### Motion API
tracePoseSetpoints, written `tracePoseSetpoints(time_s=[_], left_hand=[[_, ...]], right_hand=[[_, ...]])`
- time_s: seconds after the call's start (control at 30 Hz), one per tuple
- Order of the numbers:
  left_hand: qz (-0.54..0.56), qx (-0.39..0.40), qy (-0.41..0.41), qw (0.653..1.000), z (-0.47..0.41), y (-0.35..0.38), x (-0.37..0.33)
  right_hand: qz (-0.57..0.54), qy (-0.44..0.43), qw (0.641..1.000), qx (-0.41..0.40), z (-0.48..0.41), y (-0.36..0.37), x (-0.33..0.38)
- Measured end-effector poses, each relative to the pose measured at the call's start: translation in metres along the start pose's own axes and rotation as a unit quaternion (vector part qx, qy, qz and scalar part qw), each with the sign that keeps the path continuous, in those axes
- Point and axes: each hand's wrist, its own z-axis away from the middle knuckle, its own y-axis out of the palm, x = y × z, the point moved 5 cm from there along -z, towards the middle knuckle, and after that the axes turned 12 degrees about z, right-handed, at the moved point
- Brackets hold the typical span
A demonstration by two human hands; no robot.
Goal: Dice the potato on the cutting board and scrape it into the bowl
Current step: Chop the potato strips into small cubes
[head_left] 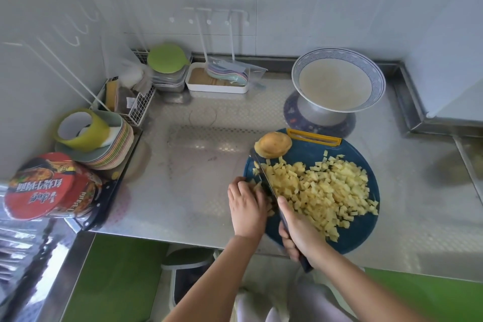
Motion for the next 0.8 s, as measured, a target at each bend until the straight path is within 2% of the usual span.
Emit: tracePoseSetpoints(time_s=[0.13,0.27,0.8], left_hand=[[0.014,0.034,-0.012,0.999,-0.004,-0.003,0.001],[0.096,-0.009,-0.084,0.992,0.0,-0.019,-0.003],[0.018,-0.023,-0.055,0.998,0.004,-0.012,0.001]], right_hand=[[-0.042,-0.007,0.999,0.025,0.01,-0.004,0.006],[-0.029,-0.024,0.999,0.035,0.018,-0.008,0.01],[0.025,0.002,0.999,0.044,0.02,-0.002,-0.001]])
